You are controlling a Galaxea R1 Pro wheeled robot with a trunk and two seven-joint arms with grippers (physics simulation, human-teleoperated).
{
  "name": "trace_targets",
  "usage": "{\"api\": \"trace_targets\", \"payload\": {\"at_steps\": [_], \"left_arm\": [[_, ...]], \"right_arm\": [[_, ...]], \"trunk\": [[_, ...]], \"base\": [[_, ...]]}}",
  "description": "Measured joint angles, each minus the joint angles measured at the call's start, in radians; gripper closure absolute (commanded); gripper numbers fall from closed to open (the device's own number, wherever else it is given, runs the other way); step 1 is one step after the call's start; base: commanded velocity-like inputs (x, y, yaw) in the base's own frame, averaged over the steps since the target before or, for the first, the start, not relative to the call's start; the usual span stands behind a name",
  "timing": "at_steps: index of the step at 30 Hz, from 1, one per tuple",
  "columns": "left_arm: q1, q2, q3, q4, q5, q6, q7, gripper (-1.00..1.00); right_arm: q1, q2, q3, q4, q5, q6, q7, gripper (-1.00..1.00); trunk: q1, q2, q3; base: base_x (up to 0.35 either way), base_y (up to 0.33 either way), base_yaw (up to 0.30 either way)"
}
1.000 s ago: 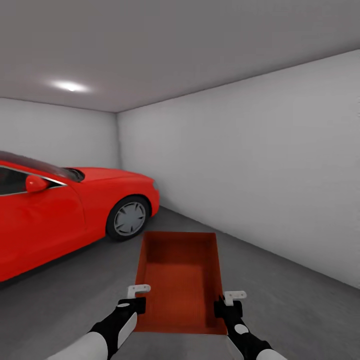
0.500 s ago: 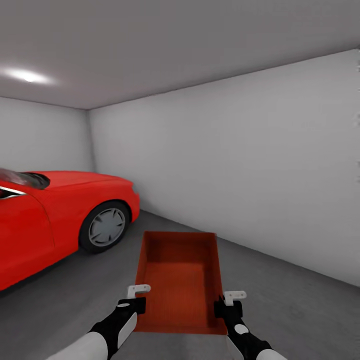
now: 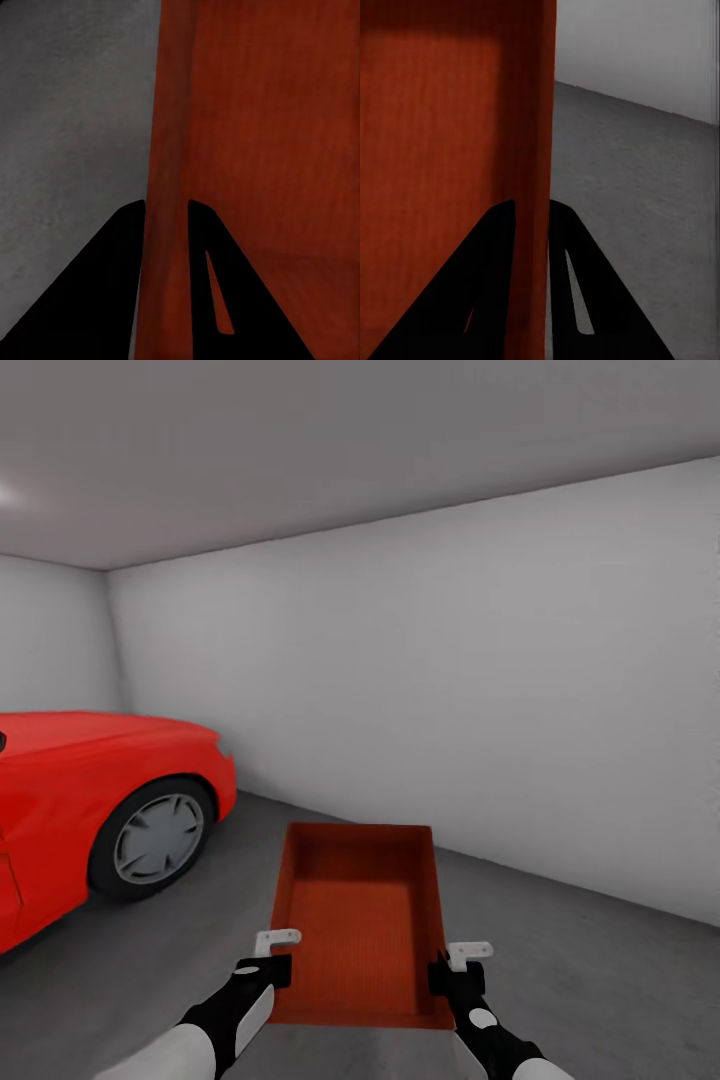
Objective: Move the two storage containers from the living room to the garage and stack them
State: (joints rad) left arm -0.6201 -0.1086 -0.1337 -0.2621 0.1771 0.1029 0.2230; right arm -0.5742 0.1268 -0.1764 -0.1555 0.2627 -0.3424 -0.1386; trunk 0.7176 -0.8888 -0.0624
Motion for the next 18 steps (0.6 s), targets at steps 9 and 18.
{"api": "trace_targets", "payload": {"at_steps": [9,18], "left_arm": [[-0.001,0.000,0.000,0.000,0.000,0.000,0.000,1.00],[0.000,0.000,0.000,0.000,0.000,0.000,0.000,1.00]], "right_arm": [[0.000,0.000,-0.001,0.000,0.001,0.000,0.000,1.00],[0.000,0.000,-0.001,0.000,0.000,0.000,0.000,1.00]], "trunk": [[0.000,0.000,0.000],[0.000,0.000,0.000]], "base": [[0.316,0.184,-0.284],[0.316,0.184,-0.284]]}}
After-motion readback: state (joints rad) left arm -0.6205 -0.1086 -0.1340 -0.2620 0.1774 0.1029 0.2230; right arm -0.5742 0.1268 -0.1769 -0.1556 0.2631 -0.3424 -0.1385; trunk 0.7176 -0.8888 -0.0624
